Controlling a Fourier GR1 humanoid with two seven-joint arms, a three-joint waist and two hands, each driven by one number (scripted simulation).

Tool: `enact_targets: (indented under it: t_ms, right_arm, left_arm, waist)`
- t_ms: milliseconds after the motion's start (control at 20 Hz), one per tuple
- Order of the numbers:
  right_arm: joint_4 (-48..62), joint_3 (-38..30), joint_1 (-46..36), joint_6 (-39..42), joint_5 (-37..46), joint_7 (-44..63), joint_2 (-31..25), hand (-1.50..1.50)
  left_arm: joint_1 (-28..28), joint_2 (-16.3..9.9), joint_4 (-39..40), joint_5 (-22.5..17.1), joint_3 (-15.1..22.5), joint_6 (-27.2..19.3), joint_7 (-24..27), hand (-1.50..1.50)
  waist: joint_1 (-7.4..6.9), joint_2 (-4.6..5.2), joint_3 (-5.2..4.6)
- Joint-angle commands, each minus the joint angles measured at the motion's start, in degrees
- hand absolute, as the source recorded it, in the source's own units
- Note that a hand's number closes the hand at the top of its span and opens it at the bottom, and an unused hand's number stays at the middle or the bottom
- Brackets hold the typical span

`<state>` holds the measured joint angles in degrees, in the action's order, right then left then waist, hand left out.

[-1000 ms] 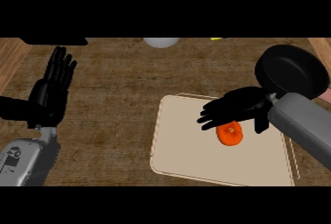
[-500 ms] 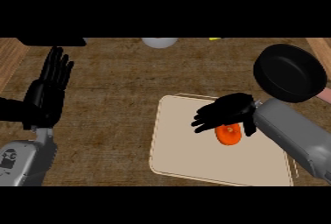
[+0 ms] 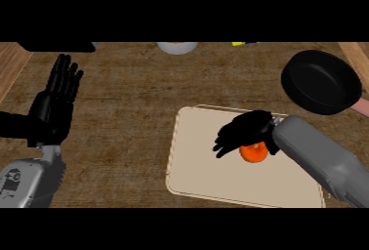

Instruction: Pick the squash from the tray and place it in the pot

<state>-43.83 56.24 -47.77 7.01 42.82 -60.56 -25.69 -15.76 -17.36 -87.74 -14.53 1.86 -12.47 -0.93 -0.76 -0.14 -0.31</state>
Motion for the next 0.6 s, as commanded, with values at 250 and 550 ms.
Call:
enact_targets:
  t_ms: [250, 550]
  right_arm:
    - [-7.42, 2.07, 5.64, -3.99, 1.09, -10.04, -0.31, 1.50]
    - [-10.65, -0.17, 6.84, -4.46, 0.61, -11.31, -4.56, 1.50]
  left_arm:
    - [1.08, -1.31, -0.57, -0.67, -1.88, 1.62, -0.47, 0.00]
    - [1.53, -0.31, 0.14, 0.50, -1.85, 1.31, 0.60, 0.00]
  waist:
    - [0.54, 0.11, 0.31]
    - [0.85, 0.04, 0.31]
